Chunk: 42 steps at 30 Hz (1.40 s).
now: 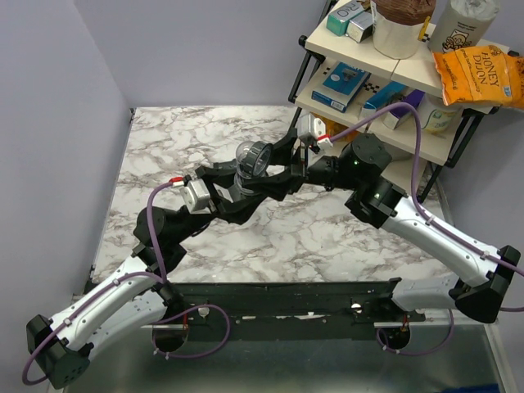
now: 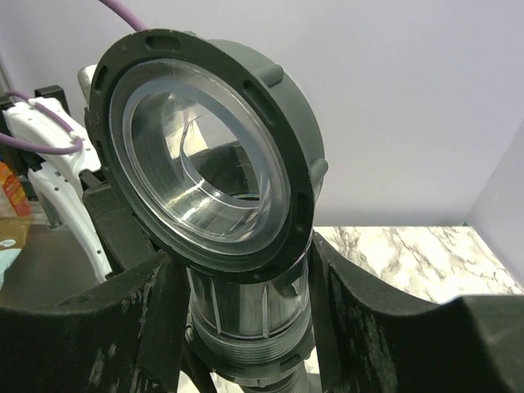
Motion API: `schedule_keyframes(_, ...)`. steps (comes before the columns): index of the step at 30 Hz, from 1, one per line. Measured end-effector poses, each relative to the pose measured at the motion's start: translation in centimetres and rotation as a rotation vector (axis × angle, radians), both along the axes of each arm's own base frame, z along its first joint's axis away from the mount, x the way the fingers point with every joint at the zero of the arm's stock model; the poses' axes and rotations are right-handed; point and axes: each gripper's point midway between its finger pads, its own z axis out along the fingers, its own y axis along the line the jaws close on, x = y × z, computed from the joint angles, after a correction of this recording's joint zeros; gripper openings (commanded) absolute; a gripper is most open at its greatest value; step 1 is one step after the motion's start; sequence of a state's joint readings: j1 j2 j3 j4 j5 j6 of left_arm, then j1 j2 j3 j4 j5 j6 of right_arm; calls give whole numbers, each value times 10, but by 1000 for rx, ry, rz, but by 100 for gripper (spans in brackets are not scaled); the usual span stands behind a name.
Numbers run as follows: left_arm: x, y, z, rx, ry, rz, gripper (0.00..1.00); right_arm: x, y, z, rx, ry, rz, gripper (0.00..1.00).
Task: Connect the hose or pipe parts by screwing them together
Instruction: Install the adaptor on the pipeline.
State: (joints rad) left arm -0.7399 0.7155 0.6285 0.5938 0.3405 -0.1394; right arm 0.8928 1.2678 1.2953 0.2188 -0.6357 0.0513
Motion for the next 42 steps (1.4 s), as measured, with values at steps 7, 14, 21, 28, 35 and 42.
schedule_keyframes(7,5,-3,-12,37,25,11,0,8,-6,-12,2,39,-100,1)
schedule_keyframes(14,11,-1,-14,39,42,42,0,17,-2,-17,19,65,-214,1)
schedule_keyframes(21,22,0,-20,53,56,87,0,27,-7,-20,56,88,-352,1)
schedule_keyframes(28,25,-1,-23,61,58,105,0,31,-10,-23,78,126,-499,1)
schedule_keyframes(35,35,5,-22,52,66,167,0,44,-4,-24,87,188,-689,1)
schedule_keyframes(42,50,11,-28,66,95,250,0,60,-3,-27,90,233,-880,4)
